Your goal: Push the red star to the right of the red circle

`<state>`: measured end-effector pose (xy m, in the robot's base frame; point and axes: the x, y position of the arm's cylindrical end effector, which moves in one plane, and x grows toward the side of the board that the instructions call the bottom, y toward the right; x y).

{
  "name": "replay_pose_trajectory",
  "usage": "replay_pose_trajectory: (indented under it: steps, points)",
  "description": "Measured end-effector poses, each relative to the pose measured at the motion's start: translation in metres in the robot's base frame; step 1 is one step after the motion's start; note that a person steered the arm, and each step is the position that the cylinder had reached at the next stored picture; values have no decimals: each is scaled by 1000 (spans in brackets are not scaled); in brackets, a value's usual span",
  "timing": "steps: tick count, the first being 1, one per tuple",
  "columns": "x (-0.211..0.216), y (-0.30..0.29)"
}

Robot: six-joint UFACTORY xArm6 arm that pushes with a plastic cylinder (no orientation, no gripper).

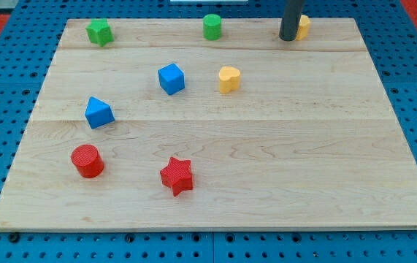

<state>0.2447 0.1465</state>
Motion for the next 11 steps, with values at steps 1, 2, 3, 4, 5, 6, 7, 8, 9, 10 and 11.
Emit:
replay_pose_trajectory:
  steps: [1, 2, 3, 4, 5, 6, 7, 8, 9, 10, 11]
  points:
    - [38, -11]
    - [95, -24]
    - [154, -24]
    - [148, -28]
    - [154, -29]
    - [222, -40]
    - [294, -73]
    - [308, -148]
    - [309, -197]
    - [334, -191]
    - [329, -213]
